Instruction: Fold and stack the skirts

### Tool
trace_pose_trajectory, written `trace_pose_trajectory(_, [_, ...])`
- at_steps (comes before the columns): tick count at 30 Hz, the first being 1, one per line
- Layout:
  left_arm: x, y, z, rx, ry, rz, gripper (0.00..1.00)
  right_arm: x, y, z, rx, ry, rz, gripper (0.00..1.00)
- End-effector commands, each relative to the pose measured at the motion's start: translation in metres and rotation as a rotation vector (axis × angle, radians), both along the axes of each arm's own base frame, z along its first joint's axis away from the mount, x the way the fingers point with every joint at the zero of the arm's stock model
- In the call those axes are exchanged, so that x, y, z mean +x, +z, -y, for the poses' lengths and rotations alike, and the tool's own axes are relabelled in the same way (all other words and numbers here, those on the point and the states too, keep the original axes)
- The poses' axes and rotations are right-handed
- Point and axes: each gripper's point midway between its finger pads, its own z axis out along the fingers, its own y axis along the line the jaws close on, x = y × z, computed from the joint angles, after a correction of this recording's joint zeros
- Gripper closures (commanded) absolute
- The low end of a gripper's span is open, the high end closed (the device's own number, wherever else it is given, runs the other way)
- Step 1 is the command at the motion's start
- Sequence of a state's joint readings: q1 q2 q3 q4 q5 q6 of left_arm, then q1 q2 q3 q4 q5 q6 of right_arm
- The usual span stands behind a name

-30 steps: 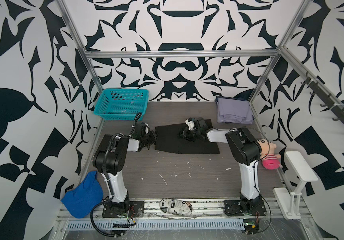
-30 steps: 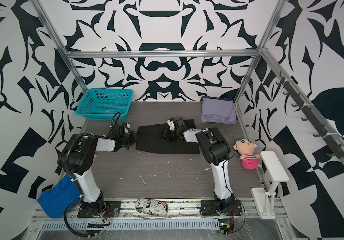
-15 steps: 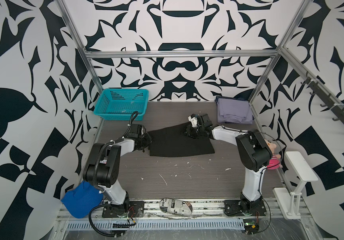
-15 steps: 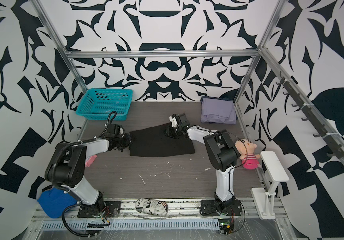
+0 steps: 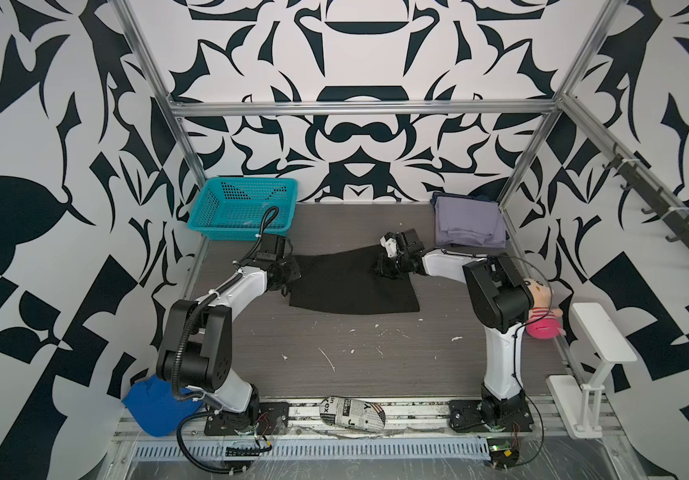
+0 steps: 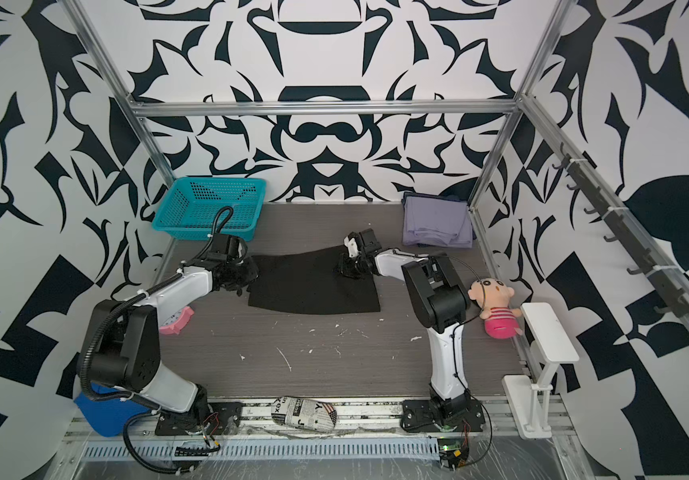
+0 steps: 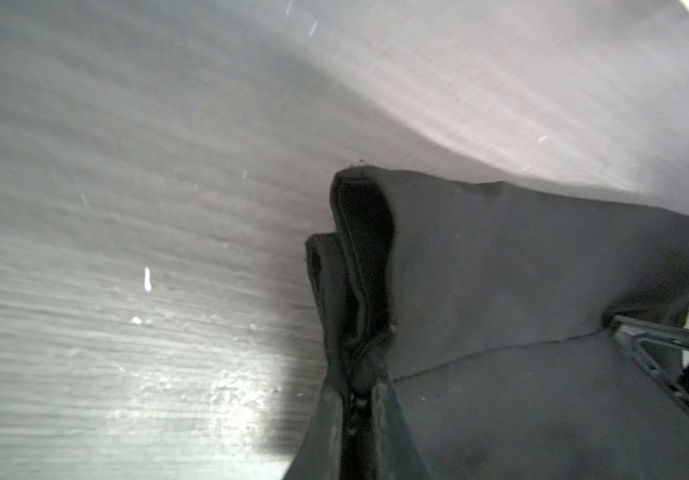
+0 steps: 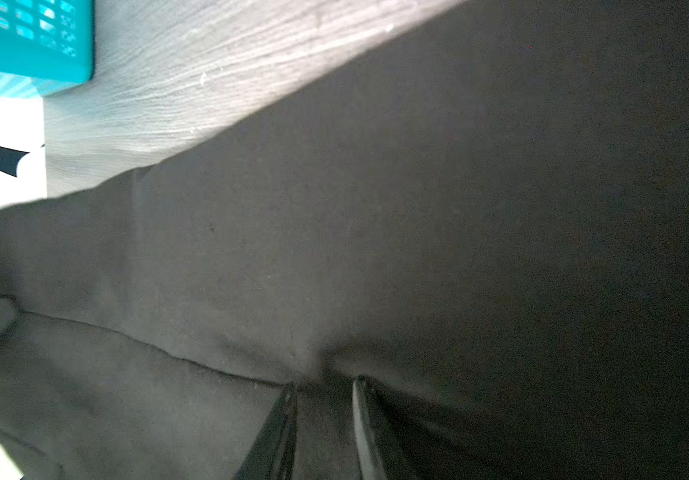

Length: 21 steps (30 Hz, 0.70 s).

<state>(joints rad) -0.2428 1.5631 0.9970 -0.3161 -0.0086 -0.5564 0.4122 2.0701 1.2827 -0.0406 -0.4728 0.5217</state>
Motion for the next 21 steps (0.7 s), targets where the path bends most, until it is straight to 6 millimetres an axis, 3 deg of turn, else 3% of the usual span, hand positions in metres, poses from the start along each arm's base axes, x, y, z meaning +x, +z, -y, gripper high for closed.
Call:
trace_pose_trajectory(1, [0.000, 0.027, 0.008, 0.077, -0.021, 0.034, 1.00, -0.015, -0.028, 0.006, -0.031, -0.015, -0.079, 0.72])
trace_pose_trajectory(8, [0.010, 0.045, 0.061, 0.131, -0.114, 0.053, 1.00, -0.018, -0.037, 0.002, 0.016, -0.033, -0.103, 0.74])
trace_pose_trajectory(14, [0.026, 0.064, 0.121, 0.108, -0.211, 0.085, 1.00, -0.019, -0.040, 0.003, 0.040, -0.037, -0.103, 0.74])
trace_pose_trajectory(21, [0.033, 0.056, 0.199, 0.069, -0.319, 0.060, 1.00, -0.023, -0.051, 0.006, 0.058, -0.053, -0.116, 0.75])
